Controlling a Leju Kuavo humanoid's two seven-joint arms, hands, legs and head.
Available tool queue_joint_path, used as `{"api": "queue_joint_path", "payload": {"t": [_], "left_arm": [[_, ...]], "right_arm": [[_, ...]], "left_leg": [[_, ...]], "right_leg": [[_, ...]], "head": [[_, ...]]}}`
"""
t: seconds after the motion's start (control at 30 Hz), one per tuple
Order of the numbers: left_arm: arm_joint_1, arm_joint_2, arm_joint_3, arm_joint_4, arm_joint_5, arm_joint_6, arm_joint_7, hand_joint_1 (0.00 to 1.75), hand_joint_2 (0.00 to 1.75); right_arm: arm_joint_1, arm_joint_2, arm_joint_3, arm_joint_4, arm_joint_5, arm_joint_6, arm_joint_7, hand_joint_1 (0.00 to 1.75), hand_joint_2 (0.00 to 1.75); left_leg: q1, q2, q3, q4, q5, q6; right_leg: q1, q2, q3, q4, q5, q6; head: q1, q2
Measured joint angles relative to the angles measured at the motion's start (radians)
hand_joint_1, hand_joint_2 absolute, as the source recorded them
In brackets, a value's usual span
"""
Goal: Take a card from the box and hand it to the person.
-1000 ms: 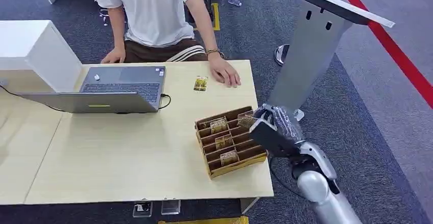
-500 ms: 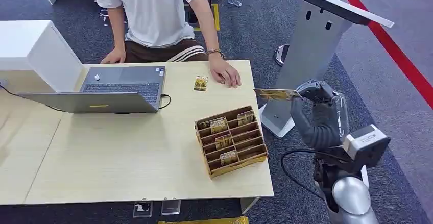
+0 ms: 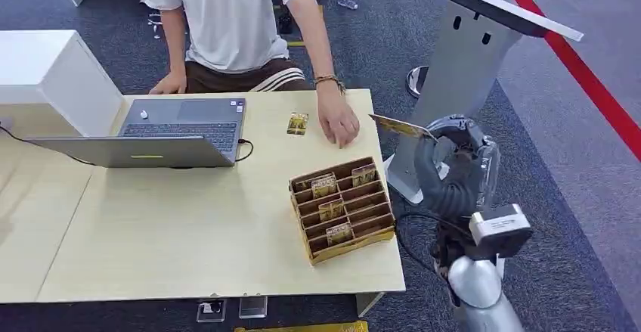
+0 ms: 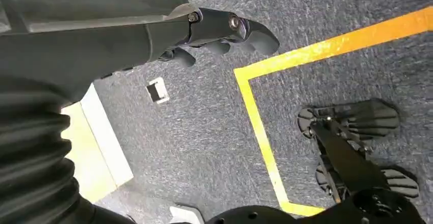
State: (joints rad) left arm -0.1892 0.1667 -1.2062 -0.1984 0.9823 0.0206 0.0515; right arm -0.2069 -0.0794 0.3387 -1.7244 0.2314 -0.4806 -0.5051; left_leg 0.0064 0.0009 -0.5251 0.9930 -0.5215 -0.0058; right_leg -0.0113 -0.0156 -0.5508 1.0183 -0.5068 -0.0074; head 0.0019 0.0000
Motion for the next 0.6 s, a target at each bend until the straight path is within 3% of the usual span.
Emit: {"api": "queue_joint_path", "payload": {"t": [0.17, 0.27, 0.6], "left_arm": [[-0.005, -0.004, -0.005, 0.0, -0.003, -0.004, 0.003, 0.0, 1.75], [-0.006, -0.005, -0.01, 0.0, -0.007, -0.008, 0.005, 0.0, 1.75], [-0.007, -0.007, -0.014, 0.0, -0.003, -0.007, 0.018, 0.0, 1.75]], "right_arm": [[-0.092, 0.053, 0.064, 0.131, 0.182, -0.151, 0.042, 1.48, 1.75], [-0.132, 0.077, 0.094, 0.201, 0.237, -0.193, 0.059, 1.48, 1.75], [-0.182, 0.156, 0.112, 0.342, 0.661, -0.21, 0.128, 1.48, 1.75]], "left_leg": [[0.0, 0.0, 0.0, 0.0, 0.0, 0.0], [0.0, 0.0, 0.0, 0.0, 0.0, 0.0], [0.0, 0.0, 0.0, 0.0, 0.0, 0.0]], "right_leg": [[0.0, 0.0, 0.0, 0.001, 0.0, 0.0], [0.0, 0.0, 0.0, 0.001, 0.0, 0.0], [0.0, 0.0, -0.001, 0.001, 0.0, 0.0]], "head": [[0.0, 0.0], [-0.001, 0.0], [-0.001, 0.0]]}}
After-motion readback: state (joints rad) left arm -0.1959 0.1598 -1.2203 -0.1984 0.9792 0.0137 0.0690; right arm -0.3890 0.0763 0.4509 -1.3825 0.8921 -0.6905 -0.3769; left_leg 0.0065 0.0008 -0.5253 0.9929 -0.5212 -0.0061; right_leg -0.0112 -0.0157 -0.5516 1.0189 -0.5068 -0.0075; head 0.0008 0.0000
